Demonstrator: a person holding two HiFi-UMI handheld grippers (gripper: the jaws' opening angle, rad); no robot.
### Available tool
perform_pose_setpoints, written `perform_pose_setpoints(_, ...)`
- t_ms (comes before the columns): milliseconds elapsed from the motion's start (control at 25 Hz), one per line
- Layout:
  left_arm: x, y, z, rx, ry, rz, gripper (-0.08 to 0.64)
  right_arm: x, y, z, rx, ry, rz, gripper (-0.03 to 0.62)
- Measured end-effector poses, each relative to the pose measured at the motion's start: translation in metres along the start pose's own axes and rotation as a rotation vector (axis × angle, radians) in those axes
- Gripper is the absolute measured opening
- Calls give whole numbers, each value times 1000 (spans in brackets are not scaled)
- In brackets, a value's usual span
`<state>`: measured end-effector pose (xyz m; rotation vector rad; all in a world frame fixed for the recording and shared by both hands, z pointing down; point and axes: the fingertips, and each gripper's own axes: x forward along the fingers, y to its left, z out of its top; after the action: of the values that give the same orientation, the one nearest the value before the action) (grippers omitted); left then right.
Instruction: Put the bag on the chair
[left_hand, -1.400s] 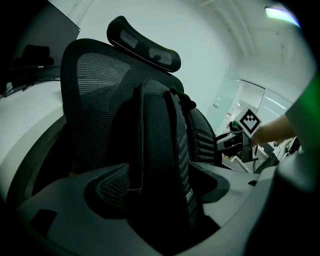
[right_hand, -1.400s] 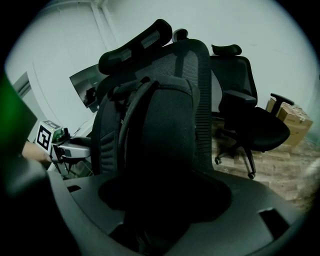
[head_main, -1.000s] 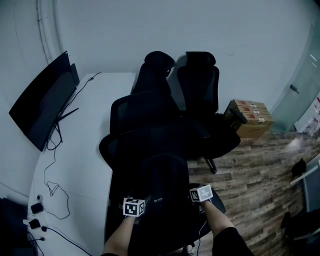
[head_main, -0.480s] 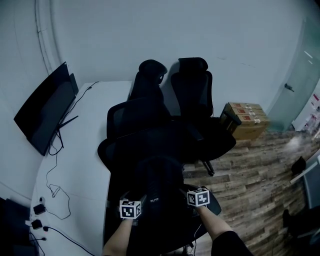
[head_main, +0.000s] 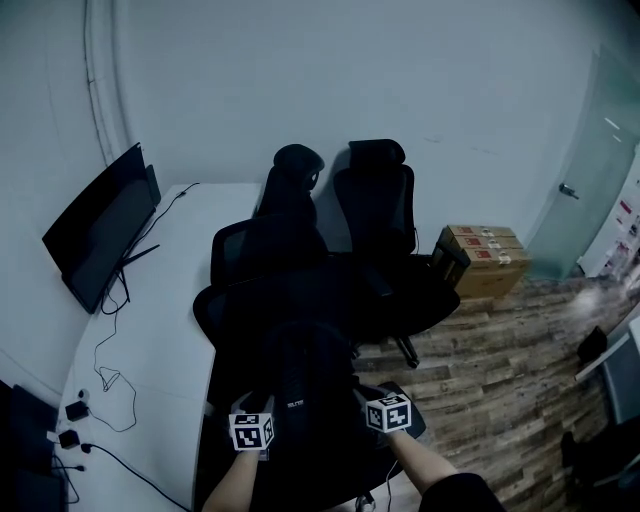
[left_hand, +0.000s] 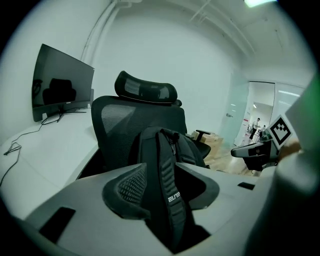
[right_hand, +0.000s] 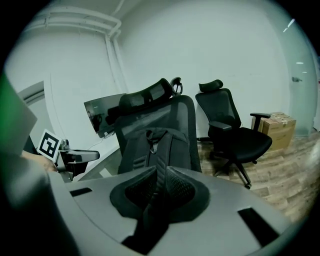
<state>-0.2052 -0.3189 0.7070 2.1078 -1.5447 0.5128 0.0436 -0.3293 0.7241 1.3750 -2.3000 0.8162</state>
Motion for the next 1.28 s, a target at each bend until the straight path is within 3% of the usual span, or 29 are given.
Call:
perform_pose_setpoints(320,-48,-31,-5,-8,-59,47,67,-55,15,-1,50,-75,57,66)
perform_pose_setpoints(1000,-139,-119,-17,-4,-189,44,40,-157,38,-15,-35,-148,162,61)
perform_pose_setpoints(1280,-165,-152,-34,-39,-224,84,35,-190,30,-28,-67,-162,188,60)
